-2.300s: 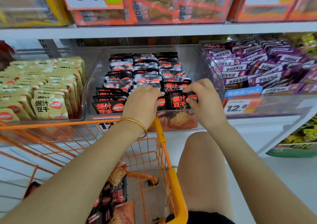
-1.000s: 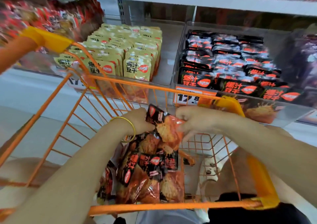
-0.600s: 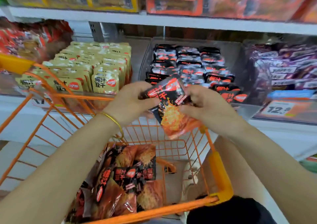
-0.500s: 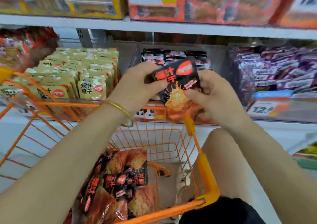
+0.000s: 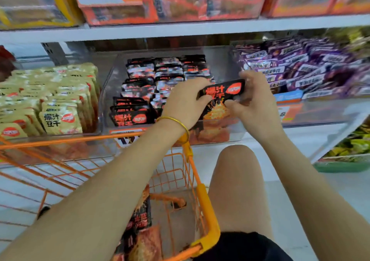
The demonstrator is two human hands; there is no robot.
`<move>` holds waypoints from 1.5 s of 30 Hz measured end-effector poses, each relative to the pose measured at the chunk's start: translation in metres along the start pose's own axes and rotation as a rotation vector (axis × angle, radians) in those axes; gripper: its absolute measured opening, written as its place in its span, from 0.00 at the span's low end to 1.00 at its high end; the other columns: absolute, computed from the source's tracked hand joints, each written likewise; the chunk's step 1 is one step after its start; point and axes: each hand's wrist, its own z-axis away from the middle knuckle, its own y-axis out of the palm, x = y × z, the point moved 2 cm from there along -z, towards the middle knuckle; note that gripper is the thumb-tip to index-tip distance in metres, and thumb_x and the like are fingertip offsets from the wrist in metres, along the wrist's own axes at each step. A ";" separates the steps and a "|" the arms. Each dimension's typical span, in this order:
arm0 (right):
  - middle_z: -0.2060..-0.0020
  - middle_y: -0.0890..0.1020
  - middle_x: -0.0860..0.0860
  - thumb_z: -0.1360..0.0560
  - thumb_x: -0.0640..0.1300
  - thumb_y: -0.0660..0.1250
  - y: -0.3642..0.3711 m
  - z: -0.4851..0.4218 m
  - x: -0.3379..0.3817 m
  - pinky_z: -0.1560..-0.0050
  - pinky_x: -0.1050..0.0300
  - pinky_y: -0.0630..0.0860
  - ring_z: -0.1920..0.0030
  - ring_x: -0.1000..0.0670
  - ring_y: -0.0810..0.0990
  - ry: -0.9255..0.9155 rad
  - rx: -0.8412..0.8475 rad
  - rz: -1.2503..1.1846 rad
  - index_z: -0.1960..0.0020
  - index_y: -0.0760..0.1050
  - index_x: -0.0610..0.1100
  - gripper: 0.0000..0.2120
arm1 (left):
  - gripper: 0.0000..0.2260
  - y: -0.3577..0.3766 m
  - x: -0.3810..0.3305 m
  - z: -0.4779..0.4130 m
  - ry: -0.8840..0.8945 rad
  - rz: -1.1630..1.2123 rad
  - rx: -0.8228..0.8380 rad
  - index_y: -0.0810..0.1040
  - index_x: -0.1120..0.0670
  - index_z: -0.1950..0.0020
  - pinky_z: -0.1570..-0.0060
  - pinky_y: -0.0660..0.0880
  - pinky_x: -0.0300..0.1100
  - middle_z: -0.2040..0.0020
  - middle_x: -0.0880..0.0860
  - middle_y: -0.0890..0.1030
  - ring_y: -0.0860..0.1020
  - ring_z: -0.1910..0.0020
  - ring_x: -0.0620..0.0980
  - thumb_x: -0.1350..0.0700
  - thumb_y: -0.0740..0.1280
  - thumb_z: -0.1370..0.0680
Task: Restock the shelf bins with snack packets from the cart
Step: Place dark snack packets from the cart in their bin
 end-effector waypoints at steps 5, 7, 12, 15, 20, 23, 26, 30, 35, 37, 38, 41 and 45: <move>0.51 0.77 0.47 0.27 0.41 0.65 0.002 0.001 0.000 0.53 0.47 0.72 0.50 0.47 0.74 -0.184 -0.083 0.281 0.45 0.75 0.43 0.11 | 0.08 0.012 0.008 -0.008 0.050 -0.197 0.028 0.79 0.53 0.47 0.46 0.66 0.48 0.53 0.53 0.78 0.72 0.49 0.56 0.52 0.65 0.24; 0.52 0.78 0.47 0.27 0.41 0.66 0.004 0.000 -0.004 0.54 0.47 0.72 0.51 0.46 0.75 -0.138 -0.033 0.328 0.48 0.76 0.44 0.08 | 0.06 0.013 0.012 -0.008 0.064 -0.199 -0.032 0.79 0.51 0.54 0.47 0.64 0.46 0.54 0.52 0.77 0.71 0.49 0.56 0.50 0.65 0.24; 0.48 0.79 0.49 0.25 0.43 0.67 0.012 0.002 -0.009 0.55 0.53 0.70 0.49 0.45 0.77 -0.013 0.107 0.458 0.46 0.77 0.46 0.08 | 0.04 0.020 0.014 0.004 0.054 -0.315 -0.078 0.81 0.53 0.59 0.44 0.58 0.46 0.44 0.51 0.74 0.65 0.38 0.57 0.56 0.68 0.26; 0.47 0.79 0.49 0.25 0.44 0.67 0.013 0.004 -0.011 0.57 0.55 0.67 0.48 0.45 0.77 0.013 0.134 0.499 0.45 0.77 0.46 0.09 | 0.03 0.021 0.012 0.006 0.064 -0.357 -0.048 0.82 0.53 0.57 0.40 0.57 0.48 0.38 0.52 0.72 0.62 0.33 0.57 0.56 0.68 0.26; 0.54 0.78 0.42 0.32 0.38 0.71 0.008 0.012 0.010 0.56 0.46 0.73 0.53 0.37 0.75 -0.244 -0.083 0.520 0.49 0.76 0.40 0.12 | 0.06 -0.009 0.020 0.032 0.121 -0.263 -0.180 0.79 0.52 0.52 0.43 0.63 0.45 0.46 0.50 0.75 0.67 0.42 0.51 0.55 0.67 0.27; 0.56 0.77 0.44 0.32 0.38 0.66 0.024 0.026 0.039 0.60 0.50 0.74 0.55 0.40 0.76 -0.360 -0.053 0.353 0.52 0.76 0.41 0.08 | 0.08 -0.040 0.037 0.073 0.112 -0.174 -0.058 0.78 0.53 0.55 0.52 0.66 0.33 0.57 0.46 0.76 0.72 0.54 0.43 0.52 0.62 0.25; 0.55 0.77 0.47 0.28 0.40 0.65 0.068 0.045 0.069 0.60 0.48 0.76 0.54 0.43 0.77 -0.424 0.347 0.269 0.50 0.75 0.43 0.07 | 0.05 -0.066 0.070 0.112 -0.076 -0.137 0.173 0.80 0.54 0.58 0.61 0.68 0.29 0.62 0.44 0.77 0.74 0.62 0.40 0.55 0.66 0.24; 0.48 0.78 0.46 0.23 0.41 0.61 0.161 0.073 0.086 0.52 0.46 0.77 0.48 0.44 0.77 -0.433 1.047 0.483 0.43 0.74 0.43 0.09 | 0.05 -0.093 0.129 0.145 -0.356 -0.283 0.387 0.81 0.57 0.54 0.57 0.71 0.41 0.58 0.51 0.80 0.76 0.58 0.48 0.57 0.67 0.24; 0.51 0.76 0.39 0.21 0.33 0.55 0.259 0.106 0.069 0.64 0.55 0.68 0.61 0.44 0.72 -0.177 1.424 0.612 0.32 0.66 0.33 0.17 | 0.08 -0.112 0.167 0.169 -0.583 -0.340 0.416 0.79 0.60 0.49 0.48 0.73 0.44 0.49 0.56 0.80 0.77 0.49 0.54 0.59 0.63 0.22; 0.54 0.73 0.42 0.20 0.34 0.55 0.275 0.122 0.063 0.63 0.55 0.68 0.60 0.45 0.71 -0.017 1.423 0.578 0.30 0.63 0.34 0.19 | 0.08 -0.115 0.176 0.171 -0.637 -0.364 0.426 0.78 0.58 0.46 0.46 0.73 0.46 0.47 0.55 0.79 0.76 0.47 0.54 0.58 0.62 0.21; 0.54 0.75 0.42 0.20 0.35 0.56 0.281 0.129 0.059 0.62 0.56 0.71 0.58 0.44 0.74 0.050 1.395 0.546 0.33 0.66 0.34 0.16 | 0.09 -0.115 0.179 0.172 -0.639 -0.381 0.439 0.78 0.58 0.45 0.44 0.72 0.47 0.46 0.55 0.78 0.76 0.46 0.54 0.58 0.62 0.21; 0.63 0.77 0.44 0.22 0.39 0.62 0.298 0.144 0.046 0.67 0.58 0.72 0.60 0.45 0.78 0.232 1.276 0.497 0.60 0.70 0.39 0.09 | 0.09 -0.110 0.183 0.173 -0.629 -0.423 0.513 0.77 0.57 0.44 0.43 0.72 0.47 0.44 0.55 0.78 0.75 0.45 0.54 0.57 0.60 0.20; 0.62 0.73 0.45 0.24 0.34 0.61 0.288 0.131 0.058 0.73 0.61 0.71 0.65 0.47 0.76 0.290 1.308 0.474 0.61 0.66 0.40 0.08 | 0.09 -0.111 0.188 0.171 -0.650 -0.433 0.483 0.76 0.56 0.42 0.41 0.71 0.46 0.41 0.54 0.76 0.74 0.42 0.53 0.57 0.61 0.20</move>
